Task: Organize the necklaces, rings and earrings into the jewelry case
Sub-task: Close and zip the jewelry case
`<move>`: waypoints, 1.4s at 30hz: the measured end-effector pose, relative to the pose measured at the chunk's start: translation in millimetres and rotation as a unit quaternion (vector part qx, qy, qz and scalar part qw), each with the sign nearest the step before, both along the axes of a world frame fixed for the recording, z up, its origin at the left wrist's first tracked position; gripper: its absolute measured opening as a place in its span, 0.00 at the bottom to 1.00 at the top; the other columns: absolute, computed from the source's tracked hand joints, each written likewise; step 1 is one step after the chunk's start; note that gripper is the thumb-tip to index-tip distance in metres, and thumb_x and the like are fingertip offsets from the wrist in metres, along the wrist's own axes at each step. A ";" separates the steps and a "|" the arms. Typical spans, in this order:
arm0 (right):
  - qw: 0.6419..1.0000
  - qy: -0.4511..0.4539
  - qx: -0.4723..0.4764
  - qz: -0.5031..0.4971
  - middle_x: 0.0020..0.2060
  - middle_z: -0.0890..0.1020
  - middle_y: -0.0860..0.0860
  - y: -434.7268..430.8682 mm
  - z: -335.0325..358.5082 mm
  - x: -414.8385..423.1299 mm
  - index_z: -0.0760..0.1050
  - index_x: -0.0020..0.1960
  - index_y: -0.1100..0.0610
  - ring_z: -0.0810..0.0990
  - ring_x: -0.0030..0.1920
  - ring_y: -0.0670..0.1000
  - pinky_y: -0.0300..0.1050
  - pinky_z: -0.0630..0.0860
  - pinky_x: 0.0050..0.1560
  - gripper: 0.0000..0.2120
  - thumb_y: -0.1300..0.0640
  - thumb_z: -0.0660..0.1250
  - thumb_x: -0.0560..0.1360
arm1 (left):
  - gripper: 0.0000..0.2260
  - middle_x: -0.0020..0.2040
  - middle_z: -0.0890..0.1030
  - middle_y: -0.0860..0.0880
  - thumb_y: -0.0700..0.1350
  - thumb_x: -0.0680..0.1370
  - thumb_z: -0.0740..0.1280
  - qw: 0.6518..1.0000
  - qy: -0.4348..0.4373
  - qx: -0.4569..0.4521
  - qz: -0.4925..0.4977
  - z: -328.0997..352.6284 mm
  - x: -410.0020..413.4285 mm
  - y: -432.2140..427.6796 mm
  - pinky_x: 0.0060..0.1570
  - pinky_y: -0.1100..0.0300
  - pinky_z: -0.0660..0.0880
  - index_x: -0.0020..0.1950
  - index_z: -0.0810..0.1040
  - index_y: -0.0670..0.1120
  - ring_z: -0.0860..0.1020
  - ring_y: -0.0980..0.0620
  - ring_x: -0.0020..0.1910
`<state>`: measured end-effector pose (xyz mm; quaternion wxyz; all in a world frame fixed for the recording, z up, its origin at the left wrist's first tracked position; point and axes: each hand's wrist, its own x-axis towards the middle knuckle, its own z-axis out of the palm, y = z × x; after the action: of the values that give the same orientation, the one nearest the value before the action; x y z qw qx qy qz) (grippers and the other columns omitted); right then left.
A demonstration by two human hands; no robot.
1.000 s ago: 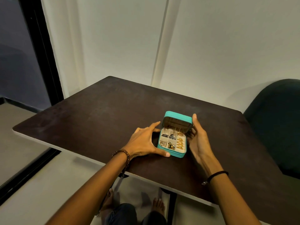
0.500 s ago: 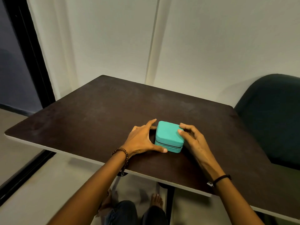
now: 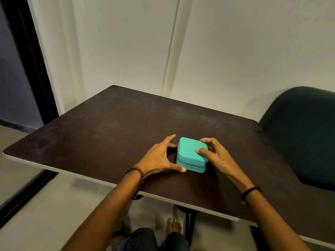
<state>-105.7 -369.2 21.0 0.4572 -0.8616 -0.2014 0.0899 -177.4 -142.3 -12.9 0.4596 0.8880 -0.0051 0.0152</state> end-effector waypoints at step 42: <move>0.939 -0.154 -0.306 0.012 0.42 0.82 0.57 114.2 35.2 8.8 0.76 0.41 0.61 0.82 0.41 0.58 0.55 0.82 0.44 0.10 0.55 0.72 0.73 | 0.66 0.72 0.74 0.52 0.59 0.62 0.82 0.999 -0.004 -0.013 0.032 5.2 -4.8 -6.3 0.73 0.50 0.63 0.81 0.35 0.53 0.67 0.50 0.74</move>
<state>-96.9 -255.0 56.2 0.1336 -0.9608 -0.2423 0.0183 -182.2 -148.7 -7.6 0.4700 0.8817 0.0211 0.0337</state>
